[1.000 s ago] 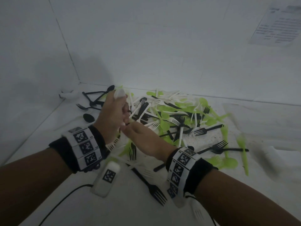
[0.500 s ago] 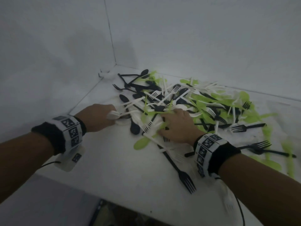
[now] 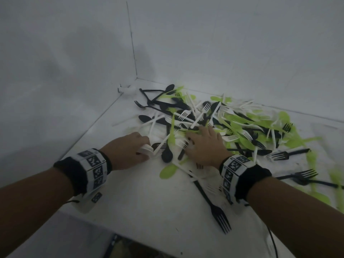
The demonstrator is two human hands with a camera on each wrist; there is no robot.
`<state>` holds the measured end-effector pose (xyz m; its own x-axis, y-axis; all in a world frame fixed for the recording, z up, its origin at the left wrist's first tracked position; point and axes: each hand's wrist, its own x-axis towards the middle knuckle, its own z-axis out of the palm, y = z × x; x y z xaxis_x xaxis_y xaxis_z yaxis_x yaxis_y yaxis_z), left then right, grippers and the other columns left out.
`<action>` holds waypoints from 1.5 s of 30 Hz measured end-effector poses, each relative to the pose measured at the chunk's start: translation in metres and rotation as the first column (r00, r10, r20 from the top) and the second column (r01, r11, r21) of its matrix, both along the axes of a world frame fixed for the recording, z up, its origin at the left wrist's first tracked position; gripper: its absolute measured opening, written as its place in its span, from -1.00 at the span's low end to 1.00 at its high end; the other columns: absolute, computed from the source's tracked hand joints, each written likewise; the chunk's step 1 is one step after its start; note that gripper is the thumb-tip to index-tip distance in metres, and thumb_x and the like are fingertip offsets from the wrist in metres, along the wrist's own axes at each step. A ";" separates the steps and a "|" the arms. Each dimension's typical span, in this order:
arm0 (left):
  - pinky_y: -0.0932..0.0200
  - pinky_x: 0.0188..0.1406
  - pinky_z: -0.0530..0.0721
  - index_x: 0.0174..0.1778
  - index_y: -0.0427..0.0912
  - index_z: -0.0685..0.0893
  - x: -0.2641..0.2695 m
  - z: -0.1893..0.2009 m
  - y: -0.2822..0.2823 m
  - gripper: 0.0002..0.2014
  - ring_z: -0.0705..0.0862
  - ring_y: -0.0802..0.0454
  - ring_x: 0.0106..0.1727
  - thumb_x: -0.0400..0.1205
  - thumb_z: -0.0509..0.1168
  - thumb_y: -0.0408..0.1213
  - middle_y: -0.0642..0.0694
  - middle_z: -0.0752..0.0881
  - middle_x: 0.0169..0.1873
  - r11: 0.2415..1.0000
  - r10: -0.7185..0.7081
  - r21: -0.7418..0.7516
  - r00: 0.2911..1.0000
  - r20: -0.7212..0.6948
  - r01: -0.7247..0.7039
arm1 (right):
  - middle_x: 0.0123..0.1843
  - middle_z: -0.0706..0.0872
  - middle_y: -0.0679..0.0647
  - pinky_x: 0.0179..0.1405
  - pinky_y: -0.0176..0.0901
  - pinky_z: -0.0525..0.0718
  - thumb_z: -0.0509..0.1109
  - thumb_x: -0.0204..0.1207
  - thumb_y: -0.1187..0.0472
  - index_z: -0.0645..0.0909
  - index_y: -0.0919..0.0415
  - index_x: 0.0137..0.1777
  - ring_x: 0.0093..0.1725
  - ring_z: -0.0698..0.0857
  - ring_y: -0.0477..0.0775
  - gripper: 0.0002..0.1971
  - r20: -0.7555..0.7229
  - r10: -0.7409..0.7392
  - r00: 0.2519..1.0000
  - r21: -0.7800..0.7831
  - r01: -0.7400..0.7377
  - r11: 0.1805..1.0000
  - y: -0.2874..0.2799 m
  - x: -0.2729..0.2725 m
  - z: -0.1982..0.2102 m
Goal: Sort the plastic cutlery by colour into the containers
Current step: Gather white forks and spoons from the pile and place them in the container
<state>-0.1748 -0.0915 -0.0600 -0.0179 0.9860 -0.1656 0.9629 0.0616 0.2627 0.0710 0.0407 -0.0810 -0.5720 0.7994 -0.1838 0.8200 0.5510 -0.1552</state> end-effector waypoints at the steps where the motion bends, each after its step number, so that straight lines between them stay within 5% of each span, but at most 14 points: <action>1: -0.02 0.14 0.65 0.24 0.04 0.61 0.000 0.000 0.001 -0.70 0.67 -0.03 0.05 0.64 0.41 0.02 0.03 0.58 0.10 0.999 0.016 0.044 0.999 0.030 -0.017 | 0.83 0.06 0.25 0.73 0.50 -0.01 0.23 0.60 -0.24 0.30 -0.18 0.65 0.80 -0.05 0.42 -0.38 -0.020 -0.025 0.999 0.006 0.025 1.000 0.001 0.001 0.001; 6: -0.07 0.24 0.64 0.37 -0.02 0.59 -0.011 0.008 0.015 -0.54 0.67 -0.08 0.19 0.60 0.36 0.09 -0.04 0.64 0.24 0.974 0.112 0.187 0.988 0.107 -0.130 | 0.84 0.01 0.18 0.76 0.42 -0.06 0.19 0.60 -0.46 0.15 -0.17 0.77 0.82 -0.12 0.32 -0.20 -0.133 0.027 0.991 -0.008 -0.028 1.000 -0.006 0.003 0.005; 11: 0.05 0.42 0.45 0.56 -0.13 0.48 -0.022 0.007 0.045 -0.46 0.54 -0.10 0.48 0.71 0.34 0.01 -0.14 0.56 0.48 0.983 0.179 0.042 0.984 -0.005 -0.178 | 0.86 -0.25 0.16 0.73 0.52 -0.16 0.03 0.45 -0.69 -0.10 -0.39 0.78 0.80 -0.32 0.36 -0.07 0.052 0.083 0.995 -0.073 -0.079 0.994 -0.010 0.006 -0.001; 13: 0.08 0.36 0.45 0.59 -0.09 0.46 -0.022 0.004 0.053 -0.48 0.58 -0.16 0.43 0.73 0.32 -0.01 -0.16 0.61 0.44 0.981 0.191 -0.019 0.982 -0.001 -0.191 | 0.86 -0.13 0.16 0.71 0.56 -0.15 0.00 0.44 -0.70 0.04 -0.42 0.75 0.82 -0.23 0.35 -0.11 0.035 0.057 0.998 -0.058 -0.054 0.997 -0.010 0.007 0.000; 16: -0.01 0.39 0.51 0.58 0.04 0.47 -0.023 -0.004 0.060 -0.48 0.62 -0.18 0.40 0.71 0.30 0.10 -0.14 0.67 0.41 0.983 0.179 -0.047 0.984 -0.017 -0.179 | 0.66 0.38 0.17 0.68 0.52 0.06 -0.01 0.46 -0.69 0.47 -0.33 0.50 0.73 0.21 0.30 -0.25 -0.076 -0.029 0.997 0.005 0.030 1.000 -0.005 0.007 0.004; 18: -0.02 0.38 0.52 0.55 0.04 0.52 -0.024 -0.007 0.061 -0.49 0.63 -0.16 0.40 0.70 0.32 0.11 -0.12 0.68 0.40 0.984 0.178 -0.020 0.984 0.001 -0.178 | 0.57 0.47 0.12 0.64 0.44 0.18 0.01 0.50 -0.63 0.51 -0.25 0.43 0.64 0.34 0.25 -0.31 -0.122 -0.043 0.992 0.087 0.054 0.995 0.001 0.009 0.004; 24: -0.05 0.33 0.56 0.52 -0.07 0.55 -0.030 0.000 0.069 -0.48 0.67 -0.20 0.34 0.67 0.39 0.05 -0.16 0.71 0.37 0.973 0.219 0.065 0.974 0.064 -0.223 | 0.85 -0.10 0.24 0.73 0.50 -0.01 -0.04 0.64 -0.51 0.07 -0.05 0.79 0.81 -0.13 0.40 -0.17 -0.004 -0.167 0.986 -0.020 0.167 0.986 0.012 0.007 -0.002; 27: -0.02 0.35 0.52 0.54 -0.03 0.55 -0.028 -0.002 0.072 -0.50 0.64 -0.18 0.39 0.69 0.37 0.02 -0.12 0.67 0.41 0.988 0.149 0.019 0.987 0.051 -0.150 | 0.84 -0.31 0.15 0.70 0.57 -0.26 -0.13 0.61 -0.56 -0.07 -0.30 0.81 0.77 -0.37 0.43 -0.20 0.071 0.006 0.997 -0.112 0.002 0.994 0.003 -0.001 0.000; 30: 0.00 0.19 0.58 0.34 0.00 0.66 -0.022 -0.006 0.073 -0.63 0.69 -0.13 0.22 0.68 0.32 0.07 -0.07 0.74 0.20 0.997 0.080 0.015 0.993 0.091 -0.082 | 0.84 -0.34 0.11 0.70 0.52 -0.33 -0.11 0.59 -0.60 -0.08 -0.47 0.76 0.78 -0.40 0.33 -0.26 0.015 0.103 0.995 -0.178 -0.099 0.979 -0.003 -0.005 0.003; 34: 0.01 0.05 0.59 0.24 0.01 0.69 -0.016 -0.006 0.079 -0.66 0.72 -0.08 0.09 0.63 0.37 0.08 -0.01 0.75 0.06 0.996 0.042 0.068 0.989 0.139 -0.052 | 0.84 0.06 0.17 0.74 0.45 -0.03 -0.02 0.70 -0.44 0.11 -0.34 0.76 0.81 0.01 0.28 -0.35 -0.174 0.058 0.983 -0.071 -0.071 0.995 0.006 0.000 0.006; 36: 0.02 0.04 0.58 0.26 -0.04 0.65 -0.015 -0.004 0.083 -0.65 0.68 -0.07 0.08 0.64 0.42 0.04 -0.01 0.70 0.07 0.986 0.079 0.131 0.985 0.156 -0.100 | 0.56 0.47 0.20 0.57 0.29 0.39 0.12 0.77 -0.11 0.41 0.00 0.61 0.53 0.42 0.22 -0.53 -0.425 -0.025 0.905 0.022 0.038 0.999 0.015 0.009 0.009; 38: 0.03 0.05 0.55 0.27 -0.10 0.62 -0.013 0.000 0.085 -0.63 0.62 -0.06 0.08 0.63 0.46 -0.03 -0.06 0.65 0.09 0.970 0.114 0.195 0.979 0.171 -0.147 | 0.29 0.56 0.17 0.31 0.20 0.55 0.17 0.66 0.17 0.50 0.17 0.42 0.25 0.51 0.19 -0.64 -0.533 -0.099 0.840 0.101 0.180 0.979 0.029 0.020 0.010; 41: 0.07 0.01 0.50 0.27 -0.10 0.60 -0.009 0.005 0.089 -0.66 0.62 -0.11 0.06 0.64 0.46 -0.12 -0.15 0.66 0.09 0.959 0.097 0.245 0.979 0.180 -0.140 | 0.25 0.58 0.20 0.24 0.20 0.58 0.21 0.56 0.33 0.51 0.16 0.39 0.23 0.57 0.28 -0.61 -0.355 -0.242 0.903 0.021 0.267 0.963 0.052 0.035 0.014; 45: 0.01 -0.02 0.57 0.29 -0.05 0.57 0.004 0.014 0.096 -0.66 0.63 -0.07 -0.02 0.63 0.43 -0.12 -0.12 0.60 0.05 0.963 0.035 0.254 0.980 0.197 -0.086 | 0.24 0.63 0.07 0.22 0.16 0.70 0.30 0.64 0.11 0.62 -0.08 0.36 0.20 0.67 0.17 -0.68 -0.167 -0.218 0.962 -0.090 0.206 0.975 0.059 0.042 0.015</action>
<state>-0.1711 0.0042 -0.0458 -0.0722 0.9933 0.0900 0.8908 0.0236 0.4537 0.1127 0.1002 -0.0656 -0.4192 0.8943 -0.1566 0.8733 0.3500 -0.3389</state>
